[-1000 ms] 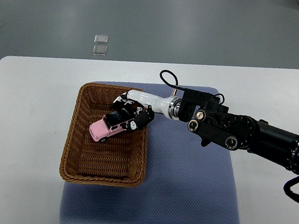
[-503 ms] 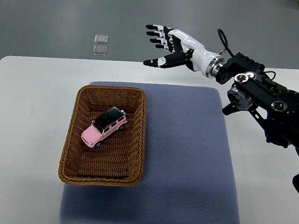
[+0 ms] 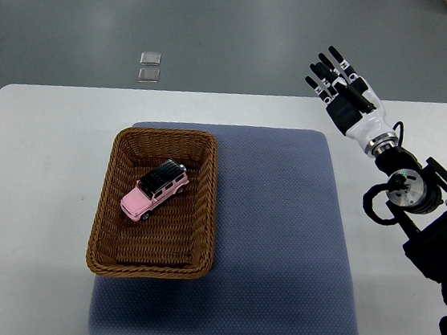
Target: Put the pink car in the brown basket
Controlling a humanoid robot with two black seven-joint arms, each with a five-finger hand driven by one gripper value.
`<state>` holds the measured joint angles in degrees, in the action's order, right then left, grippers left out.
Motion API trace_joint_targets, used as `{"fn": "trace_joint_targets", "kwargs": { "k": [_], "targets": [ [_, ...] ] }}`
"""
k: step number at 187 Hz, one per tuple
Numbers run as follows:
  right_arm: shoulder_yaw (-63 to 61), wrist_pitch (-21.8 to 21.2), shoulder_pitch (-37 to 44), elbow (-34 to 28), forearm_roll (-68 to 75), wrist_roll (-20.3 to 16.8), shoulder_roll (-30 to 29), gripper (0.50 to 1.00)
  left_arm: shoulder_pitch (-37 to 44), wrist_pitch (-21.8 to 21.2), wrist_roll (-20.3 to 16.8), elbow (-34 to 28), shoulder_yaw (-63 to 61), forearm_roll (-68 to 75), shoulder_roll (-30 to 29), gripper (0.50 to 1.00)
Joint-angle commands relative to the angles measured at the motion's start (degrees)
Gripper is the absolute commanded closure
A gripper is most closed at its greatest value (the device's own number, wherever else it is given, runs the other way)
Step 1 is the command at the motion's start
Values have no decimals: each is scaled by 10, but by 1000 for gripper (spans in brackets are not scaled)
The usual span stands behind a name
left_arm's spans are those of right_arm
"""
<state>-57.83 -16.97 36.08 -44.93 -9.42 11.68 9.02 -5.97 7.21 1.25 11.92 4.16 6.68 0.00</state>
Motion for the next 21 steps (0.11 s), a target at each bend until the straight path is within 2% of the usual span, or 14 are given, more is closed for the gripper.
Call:
{"fn": "trace_joint_targets", "kwargs": {
  "k": [1,21],
  "targets": [
    [0,-17,-19,7,4,15,-1,587,0,0,0,-1,0,0,0,500],
    [-2,-14,-20,30,4,17,-2,587,0,0,0,-1,-1,0,0,500]
  ]
}}
